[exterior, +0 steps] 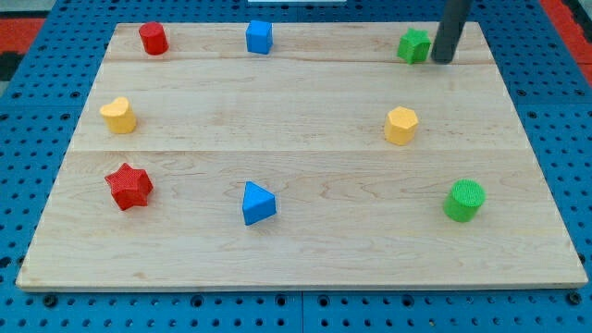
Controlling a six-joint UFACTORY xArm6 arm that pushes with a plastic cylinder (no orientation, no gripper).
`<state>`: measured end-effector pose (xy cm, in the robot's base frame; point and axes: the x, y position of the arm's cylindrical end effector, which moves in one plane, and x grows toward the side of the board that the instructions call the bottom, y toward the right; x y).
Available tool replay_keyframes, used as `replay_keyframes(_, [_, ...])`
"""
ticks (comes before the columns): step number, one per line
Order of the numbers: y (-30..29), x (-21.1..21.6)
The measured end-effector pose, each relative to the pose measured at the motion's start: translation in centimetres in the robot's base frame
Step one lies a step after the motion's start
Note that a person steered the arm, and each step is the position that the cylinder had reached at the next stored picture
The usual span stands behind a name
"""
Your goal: Push the green star towards the yellow hexagon
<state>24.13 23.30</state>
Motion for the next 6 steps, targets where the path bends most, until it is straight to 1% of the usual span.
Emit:
replay_keyframes(1, [-2.5,-3.2])
replay_keyframes(2, [-9.6,-1.3])
replay_keyframes(3, [-7.9,2.9])
replay_keyframes(4, [-9.7,4.0])
replay_keyframes(5, [-12.8,3.6])
replay_keyframes(6, [-17.0,8.6])
